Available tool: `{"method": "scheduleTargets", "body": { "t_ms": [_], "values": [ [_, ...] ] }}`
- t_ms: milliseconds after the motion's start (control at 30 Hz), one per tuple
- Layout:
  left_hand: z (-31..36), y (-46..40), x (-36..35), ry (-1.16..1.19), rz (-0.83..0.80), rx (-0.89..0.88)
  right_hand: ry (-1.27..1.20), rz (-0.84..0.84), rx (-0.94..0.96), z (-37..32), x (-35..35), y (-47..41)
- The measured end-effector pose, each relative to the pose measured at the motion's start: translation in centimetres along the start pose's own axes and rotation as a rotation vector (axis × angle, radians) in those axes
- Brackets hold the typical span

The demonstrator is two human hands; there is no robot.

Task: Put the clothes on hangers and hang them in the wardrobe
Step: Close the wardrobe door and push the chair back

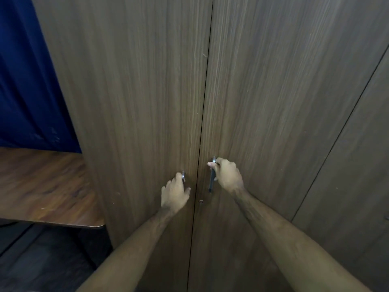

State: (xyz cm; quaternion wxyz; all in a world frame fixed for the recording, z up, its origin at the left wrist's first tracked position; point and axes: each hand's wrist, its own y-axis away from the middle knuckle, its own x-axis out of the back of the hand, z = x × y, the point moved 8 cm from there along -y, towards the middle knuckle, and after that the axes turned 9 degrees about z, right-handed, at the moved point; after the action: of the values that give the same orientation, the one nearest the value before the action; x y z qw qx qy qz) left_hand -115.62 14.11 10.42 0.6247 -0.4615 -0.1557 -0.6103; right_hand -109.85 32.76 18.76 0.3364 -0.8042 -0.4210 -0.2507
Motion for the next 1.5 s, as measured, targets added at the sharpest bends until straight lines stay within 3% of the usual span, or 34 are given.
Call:
{"method": "scheduleTargets", "body": {
  "t_ms": [100,200,333,400,533,767,933,1100,1367,1500],
  "values": [
    [0.1,2.0,1.7,-0.203,-0.148,-0.068,-0.091,-0.104,-0.052,0.1,-0.5,0.9],
    [0.3,5.9,4.2,-0.244,-0.125,-0.108,-0.16,-0.127,-0.044,-0.2,-0.5,3.4],
    [-0.8,13.9,7.5,-0.309,-0.074,-0.05,0.054,-0.037,0.166,-0.7,-0.9,9.0],
    [-2.0,18.8,9.0,-0.394,-0.067,0.01,0.194,-0.099,0.338,-1.2,-2.6,13.1],
    [-5.1,30.8,12.5,-0.447,-0.062,0.215,0.166,-0.469,0.61,-3.0,-7.7,24.4],
    [-10.0,57.9,21.4,-0.517,-0.095,0.698,0.095,-0.957,0.97,-7.8,-14.0,48.6],
    [-10.7,76.2,28.1,-0.549,-0.057,1.018,-0.021,-1.151,1.178,-11.7,-13.7,65.2],
    [-7.6,90.2,29.9,-0.485,-0.098,1.158,-0.098,-1.294,1.372,-13.0,-11.5,78.2],
    [0.0,104.7,24.0,-0.19,-0.123,1.147,-0.064,-1.513,1.567,-7.8,-8.4,90.2],
    [2.1,106.4,21.0,-0.25,-0.243,1.014,0.092,-1.621,1.535,-4.7,-7.4,92.3]
  ]
}}
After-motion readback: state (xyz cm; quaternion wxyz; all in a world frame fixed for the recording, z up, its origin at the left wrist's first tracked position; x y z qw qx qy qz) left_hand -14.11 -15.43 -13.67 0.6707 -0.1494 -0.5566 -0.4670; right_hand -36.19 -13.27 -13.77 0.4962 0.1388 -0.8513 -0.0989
